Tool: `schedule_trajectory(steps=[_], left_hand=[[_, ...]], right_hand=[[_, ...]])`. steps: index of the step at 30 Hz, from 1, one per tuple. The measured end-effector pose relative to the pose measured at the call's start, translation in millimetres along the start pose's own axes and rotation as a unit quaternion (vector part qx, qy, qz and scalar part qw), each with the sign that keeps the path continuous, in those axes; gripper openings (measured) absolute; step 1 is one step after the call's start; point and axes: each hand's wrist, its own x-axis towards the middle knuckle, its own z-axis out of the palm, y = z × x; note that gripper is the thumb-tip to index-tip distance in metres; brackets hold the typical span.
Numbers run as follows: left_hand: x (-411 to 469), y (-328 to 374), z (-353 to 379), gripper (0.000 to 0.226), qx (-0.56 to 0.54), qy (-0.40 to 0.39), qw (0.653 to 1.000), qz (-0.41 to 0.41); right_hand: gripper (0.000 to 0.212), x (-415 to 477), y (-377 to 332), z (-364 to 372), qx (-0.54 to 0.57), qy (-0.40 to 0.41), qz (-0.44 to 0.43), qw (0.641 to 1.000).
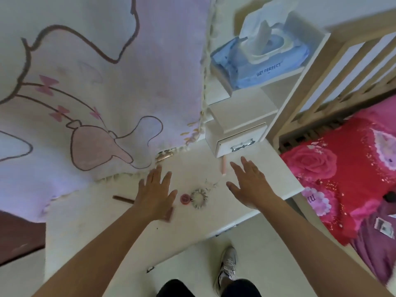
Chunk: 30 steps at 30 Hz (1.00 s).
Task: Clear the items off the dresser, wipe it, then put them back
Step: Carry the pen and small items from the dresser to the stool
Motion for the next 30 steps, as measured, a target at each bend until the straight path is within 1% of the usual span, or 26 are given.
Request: schedule_trajectory(steps=[2,5,10,14,16,18,20,22,24,26,28,29,30], left_hand=[[14.1,9.0,6.7,0.066,-0.002,-0.034,0.999,-0.008],[37.6,17.2,19.7,0.066,-0.018,-0.057,0.998,-0.016],[96.5,9.1,51.9,0.069,-0.023,-0.055,0.998,-0.002],[147.6,-13.7,81.6,0.076,0.004,-0.004,1.000,-0.030],[161.6,-22.7,95.7,0.082,-0.008,-0.013,0.997,-0.071],[164.4,-23.2,107.9,0.088,-0.018,-0.041,0.994,-0.102],[159.5,-16.6,115.7,0.095,0.006,-0.051,0.994,-0.094],[156.8,-10.9,114.5,0.097,0.031,-0.038,0.996,-0.080],[163.4,-12.9,104.8,0.089,0.040,-0.016,0.996,-0.076],[169.0,-19.0,95.5,0.063,0.025,0.004,0.998,-0.052],[169.2,-22.1,92.6,0.039,-0.011,0.019,1.000,0.003],[167.0,-21.2,92.6,0.034,-0.028,0.013,0.999,0.030],[163.9,-18.9,92.3,0.034,-0.041,0.005,0.998,0.048]], right_hand=[[0.070,26.8,11.5,-0.6,-0.010,-0.039,-0.009,0.999],[0.070,60.2,18.2,7.2,-0.010,-0.077,-0.020,0.997],[0.071,102.6,18.1,48.5,-0.011,-0.110,-0.035,0.993],[0.074,125.7,11.8,85.3,-0.001,-0.101,-0.023,0.995],[0.074,129.0,6.1,98.7,-0.014,-0.100,-0.027,0.995],[0.072,127.3,0.2,108.7,-0.034,-0.097,-0.031,0.994],[0.068,124.1,-6.1,114.1,-0.039,-0.087,-0.024,0.995],[0.065,124.5,-11.1,114.9,-0.043,-0.078,-0.012,0.996],[0.063,128.5,-13.8,113.4,-0.048,-0.071,-0.008,0.996],[0.056,132.4,-14.5,111.1,-0.044,-0.052,-0.008,0.998],[0.044,133.2,-14.0,108.7,-0.043,-0.028,-0.012,0.999],[0.043,131.7,-13.9,107.6,-0.045,-0.023,-0.018,0.999],[0.047,129.5,-14.1,107.0,-0.044,-0.024,-0.025,0.998]])
